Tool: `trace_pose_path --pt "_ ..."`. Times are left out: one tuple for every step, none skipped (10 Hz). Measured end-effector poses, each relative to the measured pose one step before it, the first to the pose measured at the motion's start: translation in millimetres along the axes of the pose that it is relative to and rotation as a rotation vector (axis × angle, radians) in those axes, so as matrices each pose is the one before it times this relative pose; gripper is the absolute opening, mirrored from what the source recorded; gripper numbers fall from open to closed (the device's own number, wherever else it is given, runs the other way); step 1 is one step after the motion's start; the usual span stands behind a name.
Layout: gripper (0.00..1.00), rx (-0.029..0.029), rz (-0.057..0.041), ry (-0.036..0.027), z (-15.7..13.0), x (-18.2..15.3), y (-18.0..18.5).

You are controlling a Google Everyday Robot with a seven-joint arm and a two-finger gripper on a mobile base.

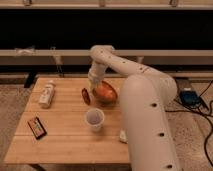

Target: Drag the ceramic bowl in a circle

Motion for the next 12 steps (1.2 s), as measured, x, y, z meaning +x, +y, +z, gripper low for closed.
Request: trace_pose_path --pt "0.0 -0.00612 0.00302 0.01618 -2.6 9.73 -2.45" --pt "0.0 -0.00091 0.01249 0.0126 -3.22 12.05 -7.34" --pt "0.0 0.00216 0.01951 0.0081 -2.09 9.94 -7.98" --pt "0.0 0.00662 0.03467 0.00895 -3.08 12.75 -13.36" --pt "0.0 0.01134 0.03767 0.0057 -3.18 10.04 -15.83" --pt "0.0 0.00907 0.02448 0.0028 -1.75 4.87 -10.77" --pt "0.0 0.01914 0.04081 0.00055 -3.39 4.24 -18.48" --pt "0.0 0.01639 0.02791 -0.00123 -0.68 -1.33 -13.04" --pt "0.0 0.01424 0.01958 -0.00579 -0.29 -6.17 -9.2" --pt "0.0 0.01414 0.01554 -0.00991 0.73 -10.64 -8.4" --pt "0.0 0.00863 0.00303 -0.00734 1.17 -6.85 -3.75" --pt "0.0 0.0084 -0.0019 -0.01326 0.1 -8.94 -3.43"
